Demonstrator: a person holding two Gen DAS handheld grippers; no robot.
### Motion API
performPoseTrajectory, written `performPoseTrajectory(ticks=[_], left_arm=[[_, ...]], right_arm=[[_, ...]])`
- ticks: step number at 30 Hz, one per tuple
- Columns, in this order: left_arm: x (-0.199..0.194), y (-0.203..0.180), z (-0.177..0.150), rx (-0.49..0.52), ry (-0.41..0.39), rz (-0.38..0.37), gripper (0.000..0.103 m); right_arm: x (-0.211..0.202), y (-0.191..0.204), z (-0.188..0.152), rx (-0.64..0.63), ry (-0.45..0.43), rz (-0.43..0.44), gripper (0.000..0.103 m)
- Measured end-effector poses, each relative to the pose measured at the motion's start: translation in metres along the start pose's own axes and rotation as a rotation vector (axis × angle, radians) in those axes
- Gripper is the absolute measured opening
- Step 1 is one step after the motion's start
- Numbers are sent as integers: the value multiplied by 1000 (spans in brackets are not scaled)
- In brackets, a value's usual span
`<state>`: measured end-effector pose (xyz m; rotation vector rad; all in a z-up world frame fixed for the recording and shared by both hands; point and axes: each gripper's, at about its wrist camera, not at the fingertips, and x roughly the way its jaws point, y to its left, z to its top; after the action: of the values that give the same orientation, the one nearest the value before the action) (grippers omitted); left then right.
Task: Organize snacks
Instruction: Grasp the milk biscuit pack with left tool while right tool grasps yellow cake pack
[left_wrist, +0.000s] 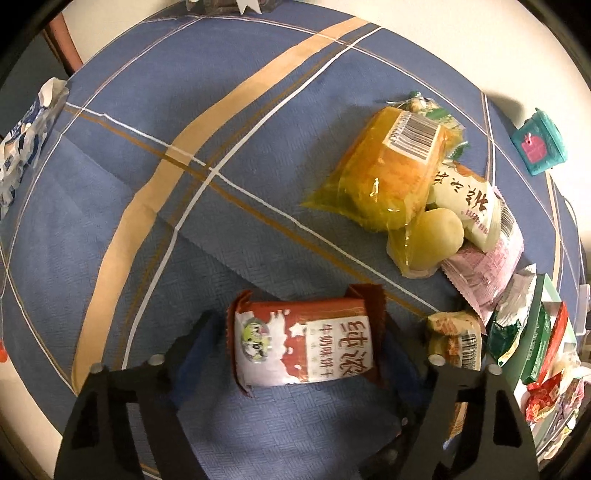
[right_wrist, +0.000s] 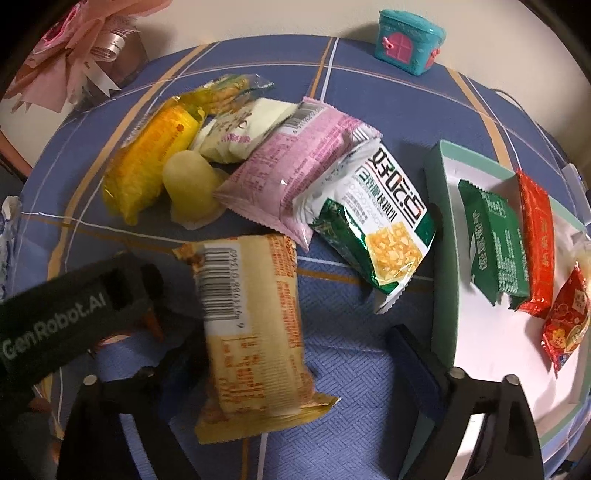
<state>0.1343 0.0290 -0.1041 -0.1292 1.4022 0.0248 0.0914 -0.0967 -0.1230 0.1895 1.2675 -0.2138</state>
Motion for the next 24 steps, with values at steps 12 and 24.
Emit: performPoseTrajectory(ticks=[12,24], left_arm=[[-28,9,6,-4,-32,-35,68],[-84,4,4,-1,-129,-81,68]], right_arm=[[-28,-11,14,7,-38,8,51],[-82,-29,24,8,-101,66,44]])
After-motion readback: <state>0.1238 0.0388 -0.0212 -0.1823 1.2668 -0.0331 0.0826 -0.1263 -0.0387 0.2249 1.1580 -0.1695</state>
